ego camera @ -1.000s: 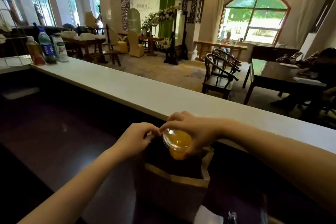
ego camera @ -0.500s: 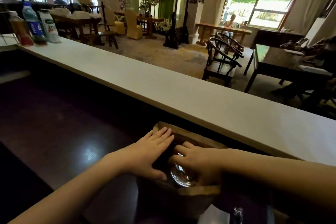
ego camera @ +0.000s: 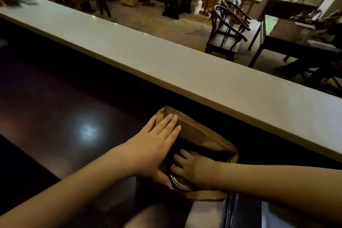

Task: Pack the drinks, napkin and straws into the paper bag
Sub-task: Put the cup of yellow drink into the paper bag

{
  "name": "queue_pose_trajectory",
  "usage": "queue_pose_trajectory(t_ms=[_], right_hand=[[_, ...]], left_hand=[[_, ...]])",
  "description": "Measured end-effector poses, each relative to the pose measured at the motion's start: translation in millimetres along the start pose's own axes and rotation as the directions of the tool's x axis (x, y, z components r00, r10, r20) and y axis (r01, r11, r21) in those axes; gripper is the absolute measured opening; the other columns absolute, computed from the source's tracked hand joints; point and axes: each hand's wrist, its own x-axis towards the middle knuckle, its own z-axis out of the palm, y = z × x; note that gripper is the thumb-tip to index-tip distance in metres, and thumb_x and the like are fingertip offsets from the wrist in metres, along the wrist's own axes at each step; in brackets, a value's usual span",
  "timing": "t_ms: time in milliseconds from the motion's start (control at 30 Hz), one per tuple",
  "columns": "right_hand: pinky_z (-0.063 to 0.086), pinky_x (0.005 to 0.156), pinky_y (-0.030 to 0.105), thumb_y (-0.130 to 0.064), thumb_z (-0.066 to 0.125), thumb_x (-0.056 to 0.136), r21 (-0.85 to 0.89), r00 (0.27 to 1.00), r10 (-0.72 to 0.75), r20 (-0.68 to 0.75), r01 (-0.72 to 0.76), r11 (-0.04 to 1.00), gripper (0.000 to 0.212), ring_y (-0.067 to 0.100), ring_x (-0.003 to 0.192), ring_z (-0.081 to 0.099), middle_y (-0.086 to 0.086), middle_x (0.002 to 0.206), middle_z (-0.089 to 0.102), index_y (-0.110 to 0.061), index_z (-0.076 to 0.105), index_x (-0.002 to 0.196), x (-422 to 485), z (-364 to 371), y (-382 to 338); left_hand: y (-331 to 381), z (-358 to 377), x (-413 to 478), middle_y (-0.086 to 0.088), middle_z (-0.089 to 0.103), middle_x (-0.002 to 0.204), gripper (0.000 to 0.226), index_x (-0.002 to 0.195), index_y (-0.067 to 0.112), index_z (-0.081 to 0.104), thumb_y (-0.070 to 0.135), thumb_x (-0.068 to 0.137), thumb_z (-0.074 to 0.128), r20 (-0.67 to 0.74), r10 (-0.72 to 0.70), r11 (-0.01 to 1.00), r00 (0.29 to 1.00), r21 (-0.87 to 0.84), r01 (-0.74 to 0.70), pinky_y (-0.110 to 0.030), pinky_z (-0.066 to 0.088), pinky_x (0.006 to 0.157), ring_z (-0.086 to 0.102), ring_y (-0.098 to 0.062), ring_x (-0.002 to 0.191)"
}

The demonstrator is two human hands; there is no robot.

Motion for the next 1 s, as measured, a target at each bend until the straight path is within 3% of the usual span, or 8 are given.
queue_pose_trajectory(t_ms=[167, 467, 700, 833, 1000], right_hand=[[0.027, 0.112, 0.048, -0.026, 0.065, 0.084, 0.070, 0.999, 0.049, 0.014, -0.050, 0.996, 0.077, 0.038, 0.139, 0.015, 0.017, 0.154, 0.013, -0.015, 0.020, 0.145, 4, 5, -1], [0.020, 0.113, 0.053, -0.024, 0.051, 0.094, -0.034, 0.991, 0.095, 0.090, -0.093, 0.995, 0.068, 0.041, 0.142, 0.006, 0.013, 0.158, 0.003, -0.021, 0.010, 0.149, 22, 31, -12], [0.019, 0.114, 0.052, -0.026, 0.041, 0.099, 0.057, 0.986, 0.108, 0.127, -0.116, 0.992, 0.063, 0.041, 0.144, 0.000, 0.012, 0.159, -0.004, -0.022, 0.005, 0.150, 21, 32, -16], [0.026, 0.110, 0.053, -0.030, 0.046, 0.096, 0.060, 0.983, 0.111, 0.144, -0.121, 0.991, 0.070, 0.039, 0.144, -0.002, 0.009, 0.159, -0.007, -0.024, 0.002, 0.150, 11, 16, -16], [0.023, 0.108, 0.063, -0.034, 0.061, 0.087, 0.028, 0.986, 0.092, 0.138, -0.097, 0.995, 0.088, 0.040, 0.144, -0.011, 0.009, 0.158, -0.014, -0.028, -0.001, 0.149, -3, 0, -16]], left_hand=[[6, 1, 0, -0.010, -0.038, 0.142, 0.122, 0.142, 0.009, -0.023, 0.072, 0.070, 0.053, -0.001, -0.013, 1.000, 1.000, 0.003, 0.013, -0.043, -0.020, 0.115, -0.035, -0.023, 0.137], [13, 0, 5, -0.009, -0.038, 0.142, 0.122, 0.142, 0.008, -0.023, 0.074, 0.070, 0.049, 0.039, -0.027, 0.999, 0.999, 0.037, 0.026, -0.045, -0.018, 0.116, -0.033, -0.024, 0.138], [16, -1, 4, -0.010, -0.040, 0.141, 0.123, 0.142, 0.008, -0.023, 0.075, 0.069, 0.049, 0.071, -0.036, 0.998, 0.997, 0.053, 0.032, -0.045, -0.019, 0.115, -0.034, -0.024, 0.137], [14, -2, 4, -0.008, -0.042, 0.135, 0.125, 0.140, 0.008, -0.025, 0.077, 0.067, 0.049, 0.082, -0.047, 0.997, 0.996, 0.063, 0.042, -0.045, -0.020, 0.115, -0.036, -0.023, 0.136], [8, -5, 4, -0.008, -0.042, 0.136, 0.129, 0.140, 0.008, -0.025, 0.078, 0.064, 0.051, 0.098, -0.059, 0.997, 0.993, 0.054, 0.054, -0.043, -0.021, 0.113, -0.034, -0.024, 0.137]])
